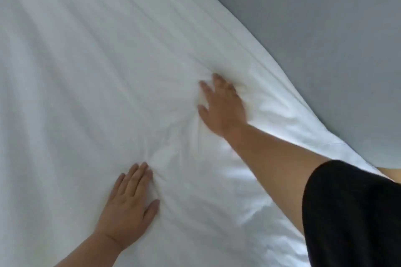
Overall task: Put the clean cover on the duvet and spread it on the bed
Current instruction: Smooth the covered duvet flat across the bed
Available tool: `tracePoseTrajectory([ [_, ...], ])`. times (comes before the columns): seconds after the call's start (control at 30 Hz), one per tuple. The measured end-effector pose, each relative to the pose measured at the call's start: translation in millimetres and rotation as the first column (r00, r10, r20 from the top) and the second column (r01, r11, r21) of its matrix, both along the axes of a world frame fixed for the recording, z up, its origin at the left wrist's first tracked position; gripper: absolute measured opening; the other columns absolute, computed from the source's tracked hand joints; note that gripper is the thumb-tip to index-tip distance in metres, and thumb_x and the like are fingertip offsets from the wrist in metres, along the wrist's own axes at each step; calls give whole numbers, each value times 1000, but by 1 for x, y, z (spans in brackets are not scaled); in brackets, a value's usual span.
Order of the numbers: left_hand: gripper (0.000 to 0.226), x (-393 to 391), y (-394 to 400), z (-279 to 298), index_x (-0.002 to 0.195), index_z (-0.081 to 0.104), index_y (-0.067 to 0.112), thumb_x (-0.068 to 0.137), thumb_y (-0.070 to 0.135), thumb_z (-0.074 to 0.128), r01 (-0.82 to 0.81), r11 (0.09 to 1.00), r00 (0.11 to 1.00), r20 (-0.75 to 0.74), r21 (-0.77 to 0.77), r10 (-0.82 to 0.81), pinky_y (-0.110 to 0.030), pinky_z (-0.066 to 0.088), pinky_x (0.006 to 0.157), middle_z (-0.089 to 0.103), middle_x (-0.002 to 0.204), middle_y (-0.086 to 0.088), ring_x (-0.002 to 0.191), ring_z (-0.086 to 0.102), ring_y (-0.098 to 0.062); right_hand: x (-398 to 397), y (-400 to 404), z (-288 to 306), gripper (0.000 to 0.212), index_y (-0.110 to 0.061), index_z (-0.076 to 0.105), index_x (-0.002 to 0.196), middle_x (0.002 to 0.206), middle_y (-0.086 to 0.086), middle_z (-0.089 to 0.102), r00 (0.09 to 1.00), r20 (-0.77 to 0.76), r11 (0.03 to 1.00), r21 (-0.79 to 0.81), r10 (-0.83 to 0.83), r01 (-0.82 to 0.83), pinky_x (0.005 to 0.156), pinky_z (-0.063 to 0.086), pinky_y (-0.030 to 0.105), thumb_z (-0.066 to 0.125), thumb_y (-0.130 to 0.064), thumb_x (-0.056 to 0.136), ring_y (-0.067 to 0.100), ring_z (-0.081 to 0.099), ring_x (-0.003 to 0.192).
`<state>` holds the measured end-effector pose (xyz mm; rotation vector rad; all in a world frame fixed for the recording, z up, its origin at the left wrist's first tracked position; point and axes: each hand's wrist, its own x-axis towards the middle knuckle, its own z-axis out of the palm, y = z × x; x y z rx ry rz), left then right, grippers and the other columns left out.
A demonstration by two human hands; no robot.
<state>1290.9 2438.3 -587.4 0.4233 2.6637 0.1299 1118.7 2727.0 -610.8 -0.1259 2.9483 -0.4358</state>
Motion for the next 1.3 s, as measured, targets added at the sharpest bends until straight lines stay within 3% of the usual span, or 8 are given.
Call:
tracePoseTrajectory([
  [0.23, 114, -63, -24, -39, 144, 49, 0, 65, 82, 54, 50, 994, 993, -114, 99, -39, -40, 11, 122, 40, 156, -15, 147, 28, -30, 11, 46, -28, 70, -19, 24, 159, 166, 5, 24, 831, -74, 834, -40, -551, 550, 127, 7, 43, 47, -39, 96, 25, 21, 152],
  [0.37, 117, -165, -47, -49, 152, 35, -3, 81, 90, 20, 59, 998, 975, -215, 10, -55, -41, 7, 124, 24, 163, -15, 152, 19, -28, -16, 4, -17, 65, -11, 37, 155, 166, 14, 23, 965, -191, 983, -41, -182, 178, 127, 8, 51, 46, -20, 91, 27, 15, 155],
  [0.5, 118, -230, -25, -65, 155, 26, -3, 78, 86, 25, 22, 999, 975, -219, -37, -30, -46, 7, 124, 17, 165, -17, 154, 12, -30, -140, -39, -12, 70, -29, 20, 161, 170, 10, 7, 982, -190, 992, 118, -13, 36, 126, -1, 53, 33, -55, 98, 28, 3, 157],
  [0.67, 108, -228, -36, -87, 148, 39, -8, 79, 75, 44, 74, 996, 945, -322, 43, -57, -55, 20, 118, 31, 159, -23, 149, 28, -37, -208, 48, -41, 74, -26, 13, 163, 170, 7, 12, 982, -42, 983, -7, -183, 183, 127, 6, 34, 38, -58, 100, 19, 13, 155],
  [0.87, 93, -260, -48, -76, 140, 52, -5, 82, 68, 50, 171, 976, 910, -401, 138, -103, -51, 29, 114, 40, 156, -17, 145, 36, -28, -233, 39, -55, 74, -18, 16, 162, 165, 9, 28, 939, 108, 933, -126, -326, 338, 123, 25, 38, 44, -50, 101, 24, 32, 149],
  [1.07, 106, -429, -109, -53, 160, 9, 8, 81, 78, 11, -342, 938, 872, -390, -57, 294, -49, -4, 124, -1, 169, -12, 155, -5, -31, -232, 39, -54, 68, -24, 19, 162, 165, 3, 30, 954, 69, 937, -182, -290, 298, 124, 24, 43, 47, -38, 101, 21, 29, 150],
  [1.2, 98, -445, -114, -93, 156, 26, 0, 90, 72, 12, -328, 944, 877, -367, 15, 311, -55, 8, 123, 17, 165, -20, 153, 11, -39, -236, 25, -40, 64, -20, 25, 160, 165, 4, 30, 918, 104, 894, -207, -383, 397, 125, 21, 45, 51, -23, 101, 21, 28, 151],
  [1.3, 92, -450, -125, -116, 153, 33, -2, 96, 67, 13, -298, 954, 881, -377, 25, 285, -56, 11, 121, 25, 162, -21, 152, 18, -38, -255, -52, -14, 63, -9, 41, 153, 162, 10, 34, 925, -152, 907, -306, -347, 290, 123, 22, 41, 50, -23, 92, 26, 30, 149],
])
